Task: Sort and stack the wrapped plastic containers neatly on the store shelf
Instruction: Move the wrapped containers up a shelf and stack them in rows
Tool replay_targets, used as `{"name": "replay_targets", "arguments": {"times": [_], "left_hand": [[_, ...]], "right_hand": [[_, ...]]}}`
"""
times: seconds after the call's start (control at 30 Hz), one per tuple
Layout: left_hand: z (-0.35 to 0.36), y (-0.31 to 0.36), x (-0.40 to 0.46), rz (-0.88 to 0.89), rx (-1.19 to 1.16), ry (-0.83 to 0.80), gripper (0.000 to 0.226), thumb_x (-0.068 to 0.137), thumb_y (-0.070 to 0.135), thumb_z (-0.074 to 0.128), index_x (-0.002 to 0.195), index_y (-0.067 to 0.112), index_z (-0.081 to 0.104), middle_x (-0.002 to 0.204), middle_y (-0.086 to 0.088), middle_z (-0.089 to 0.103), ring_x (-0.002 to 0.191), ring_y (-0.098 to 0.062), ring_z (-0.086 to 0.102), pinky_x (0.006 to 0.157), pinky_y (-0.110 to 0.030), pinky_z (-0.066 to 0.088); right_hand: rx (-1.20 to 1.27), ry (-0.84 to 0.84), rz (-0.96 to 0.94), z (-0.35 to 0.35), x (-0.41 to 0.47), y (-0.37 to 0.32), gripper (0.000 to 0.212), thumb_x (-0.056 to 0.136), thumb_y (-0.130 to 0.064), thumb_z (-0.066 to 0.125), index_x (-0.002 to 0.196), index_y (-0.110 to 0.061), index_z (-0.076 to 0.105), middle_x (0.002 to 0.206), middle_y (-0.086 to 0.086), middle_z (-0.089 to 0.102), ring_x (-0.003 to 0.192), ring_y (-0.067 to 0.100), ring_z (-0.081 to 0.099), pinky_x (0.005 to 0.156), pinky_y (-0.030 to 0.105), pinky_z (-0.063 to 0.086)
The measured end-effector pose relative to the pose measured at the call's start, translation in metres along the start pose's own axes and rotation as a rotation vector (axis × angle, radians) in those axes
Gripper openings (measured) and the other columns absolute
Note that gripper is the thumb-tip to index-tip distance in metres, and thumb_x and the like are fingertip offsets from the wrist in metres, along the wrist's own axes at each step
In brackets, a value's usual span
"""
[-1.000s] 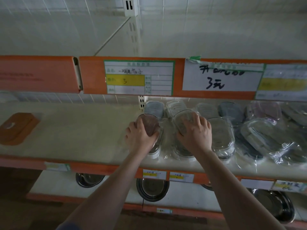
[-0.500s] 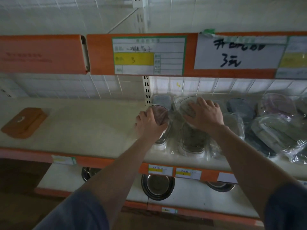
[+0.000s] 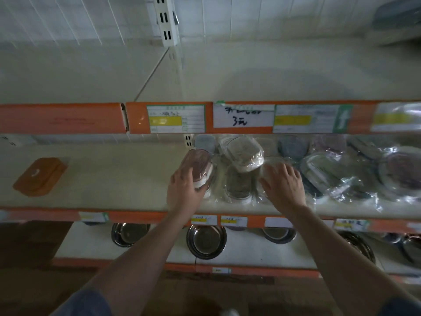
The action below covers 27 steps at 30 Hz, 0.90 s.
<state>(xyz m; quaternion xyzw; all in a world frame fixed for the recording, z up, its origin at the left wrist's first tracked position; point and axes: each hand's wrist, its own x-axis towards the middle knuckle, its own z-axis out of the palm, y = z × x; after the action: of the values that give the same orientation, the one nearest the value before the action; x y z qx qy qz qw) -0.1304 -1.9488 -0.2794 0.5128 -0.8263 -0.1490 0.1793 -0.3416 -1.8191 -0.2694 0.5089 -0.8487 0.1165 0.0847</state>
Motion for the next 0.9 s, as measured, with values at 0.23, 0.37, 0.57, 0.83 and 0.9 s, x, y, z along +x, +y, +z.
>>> {"name": "replay_targets", "arguments": {"times": [0.23, 0.37, 0.57, 0.83, 0.9], "left_hand": [[-0.056, 0.039, -0.066, 0.038, -0.04, 0.025, 0.047, 0.084, 0.035, 0.066, 0.124, 0.012, 0.055, 0.122, -0.009, 0.056, 0.112, -0.029, 0.049, 0.088, -0.037, 0.043], [-0.082, 0.091, -0.109, 0.095, -0.09, 0.08, 0.044, 0.085, 0.034, 0.066, 0.123, 0.012, 0.058, 0.117, -0.007, 0.06, 0.109, -0.027, 0.054, 0.085, -0.035, 0.045], [-0.105, 0.204, -0.172, 0.13, -0.162, 0.156, 0.045, 0.086, 0.036, 0.066, 0.123, 0.011, 0.059, 0.12, -0.007, 0.061, 0.111, -0.025, 0.055, 0.085, -0.03, 0.042], [-0.116, 0.355, -0.231, 0.232, -0.228, 0.258, 0.041, 0.086, 0.036, 0.066, 0.119, 0.011, 0.061, 0.116, -0.005, 0.063, 0.107, -0.021, 0.057, 0.08, -0.024, 0.04], [-0.119, 0.382, -0.234, 0.272, -0.232, 0.285, 0.04, 0.085, 0.034, 0.067, 0.117, 0.01, 0.062, 0.114, -0.005, 0.064, 0.106, -0.022, 0.058, 0.08, -0.023, 0.039]], "right_hand": [[0.07, 0.089, 0.088, -0.065, -0.072, 0.048, 0.027, 0.069, -0.016, 0.079, 0.092, -0.008, 0.066, 0.088, 0.015, 0.063, 0.078, 0.036, 0.061, 0.07, 0.042, 0.049], [0.137, 0.215, 0.106, -0.112, -0.109, 0.084, 0.026, 0.07, -0.011, 0.079, 0.094, -0.008, 0.067, 0.088, 0.014, 0.065, 0.078, 0.036, 0.062, 0.07, 0.041, 0.05], [0.233, 0.317, 0.096, -0.195, -0.151, 0.166, 0.015, 0.075, -0.007, 0.074, 0.088, -0.006, 0.066, 0.085, 0.015, 0.063, 0.076, 0.037, 0.06, 0.066, 0.039, 0.047], [0.279, 0.494, 0.062, -0.299, -0.192, 0.284, 0.017, 0.076, -0.011, 0.071, 0.093, -0.008, 0.067, 0.087, 0.014, 0.065, 0.076, 0.035, 0.062, 0.064, 0.034, 0.043], [0.261, 0.501, 0.091, -0.318, -0.197, 0.308, 0.023, 0.076, -0.009, 0.073, 0.098, -0.006, 0.067, 0.09, 0.016, 0.066, 0.079, 0.035, 0.062, 0.066, 0.035, 0.045]]}}
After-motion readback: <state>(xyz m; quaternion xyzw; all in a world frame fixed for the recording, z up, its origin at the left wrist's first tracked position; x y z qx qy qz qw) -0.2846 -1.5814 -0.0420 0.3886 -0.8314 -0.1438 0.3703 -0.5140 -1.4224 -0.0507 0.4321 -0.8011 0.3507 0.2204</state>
